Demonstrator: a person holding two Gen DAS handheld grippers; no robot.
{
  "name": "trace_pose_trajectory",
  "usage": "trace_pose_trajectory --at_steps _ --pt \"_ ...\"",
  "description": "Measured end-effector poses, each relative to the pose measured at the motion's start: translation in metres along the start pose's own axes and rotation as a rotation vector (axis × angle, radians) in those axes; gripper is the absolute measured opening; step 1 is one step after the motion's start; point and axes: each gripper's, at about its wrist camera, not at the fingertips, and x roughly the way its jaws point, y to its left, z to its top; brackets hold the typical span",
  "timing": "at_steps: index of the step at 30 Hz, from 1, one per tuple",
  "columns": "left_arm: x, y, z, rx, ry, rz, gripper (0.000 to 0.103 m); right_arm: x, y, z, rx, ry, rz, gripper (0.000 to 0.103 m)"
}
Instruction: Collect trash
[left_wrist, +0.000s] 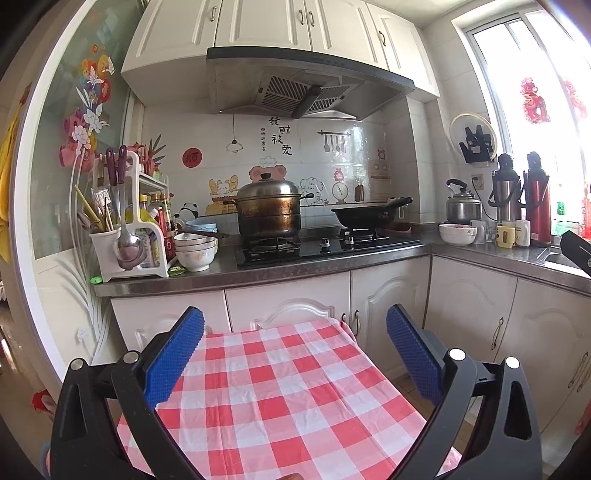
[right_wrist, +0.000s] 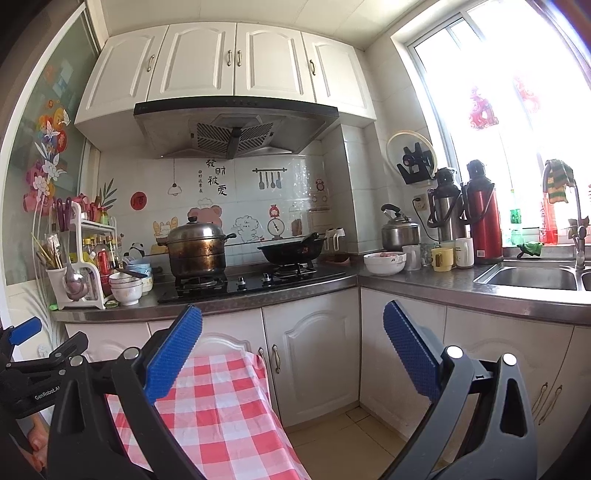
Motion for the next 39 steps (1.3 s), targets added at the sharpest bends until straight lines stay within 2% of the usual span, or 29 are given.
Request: trace_pose_trajectory --at_steps 24,28,32,35,39 --pt "0.028 0.000 -0.013 -0.010 0.052 -0.015 0.098 0.023 0.004 -0.014 -0.015 0.038 -0.005 0.099" --pt "0.034 0.001 -0.018 -0.012 0.065 -0.022 0.098 0.032 0.006 -0.021 -0.016 0.064 0.005 0.099" --pt "0.046 0.006 -0.028 -0.019 0.082 -0.022 0.098 0.053 0.010 -0.035 -0.012 0.126 0.033 0.099" --pt "0.070 0.014 -0.047 -0.030 0.169 0.006 0.098 0.081 0.016 -0.055 0.011 0.213 0.079 0.099" --pt "0.118 0.032 -0.095 -0.071 0.363 0.055 0.098 0.125 0.031 -0.091 0.030 0.351 0.135 0.099"
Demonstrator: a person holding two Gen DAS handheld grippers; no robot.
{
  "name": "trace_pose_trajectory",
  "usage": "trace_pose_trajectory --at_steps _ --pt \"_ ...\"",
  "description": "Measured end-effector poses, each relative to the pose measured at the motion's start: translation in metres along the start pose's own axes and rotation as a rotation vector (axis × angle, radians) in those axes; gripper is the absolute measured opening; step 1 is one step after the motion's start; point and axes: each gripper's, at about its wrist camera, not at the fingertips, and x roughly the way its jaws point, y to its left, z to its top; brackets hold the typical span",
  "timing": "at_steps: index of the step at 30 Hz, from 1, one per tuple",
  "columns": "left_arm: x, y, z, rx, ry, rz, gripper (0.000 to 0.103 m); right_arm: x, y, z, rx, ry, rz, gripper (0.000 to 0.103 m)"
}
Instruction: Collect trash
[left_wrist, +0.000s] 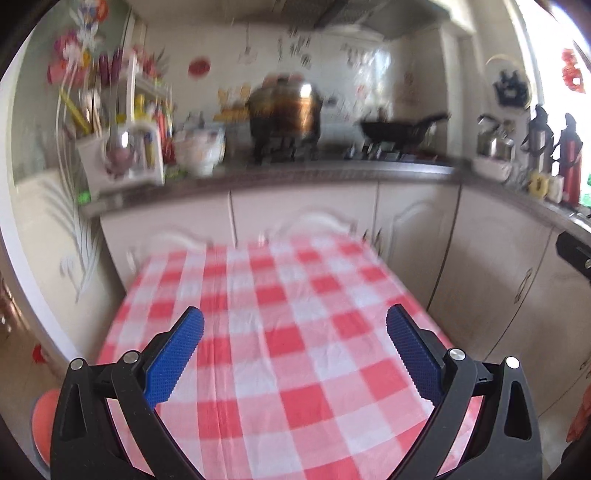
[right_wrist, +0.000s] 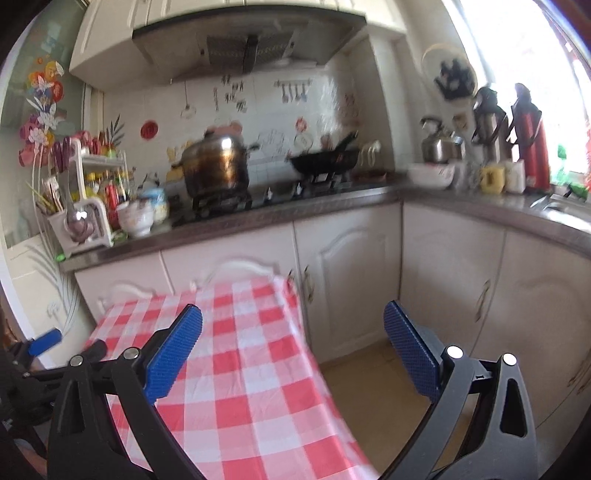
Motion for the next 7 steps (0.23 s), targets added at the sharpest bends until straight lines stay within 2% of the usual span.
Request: trace_pose_trajectory --at_steps 3,7 --pt "0.043 0.012 -0.021 -0.034 0.109 0.057 0.098 0.049 0.009 -0.019 0.006 0.127 0.037 0.099" --pt "0.099 0.028 -0.046 -0.101 0.254 0.091 0.098 0.115 0.032 -0.048 -0.058 0.277 0.044 0.099"
